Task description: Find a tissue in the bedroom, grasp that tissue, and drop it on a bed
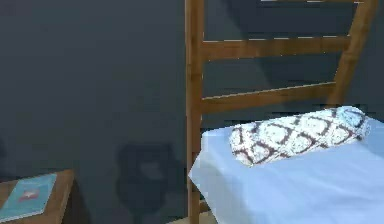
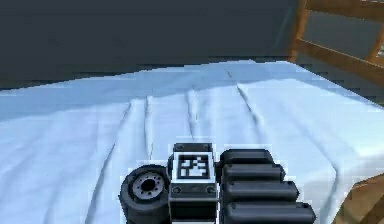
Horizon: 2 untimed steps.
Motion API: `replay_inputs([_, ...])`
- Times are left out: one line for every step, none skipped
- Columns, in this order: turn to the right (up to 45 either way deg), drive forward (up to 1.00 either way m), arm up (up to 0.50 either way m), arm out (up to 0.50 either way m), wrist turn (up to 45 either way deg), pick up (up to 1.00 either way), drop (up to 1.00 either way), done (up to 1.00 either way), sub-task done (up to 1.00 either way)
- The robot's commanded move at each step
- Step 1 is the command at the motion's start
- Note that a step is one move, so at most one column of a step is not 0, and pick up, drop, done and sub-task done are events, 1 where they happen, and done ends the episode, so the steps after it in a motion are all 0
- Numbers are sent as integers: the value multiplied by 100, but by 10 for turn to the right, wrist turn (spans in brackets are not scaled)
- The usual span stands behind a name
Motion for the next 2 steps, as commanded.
replay_inputs([-450, 0, 0, 0, 0, 0, 0, 0, 0])
replay_inputs([-150, 0, 0, 0, 0, 0, 0, 0, 0])
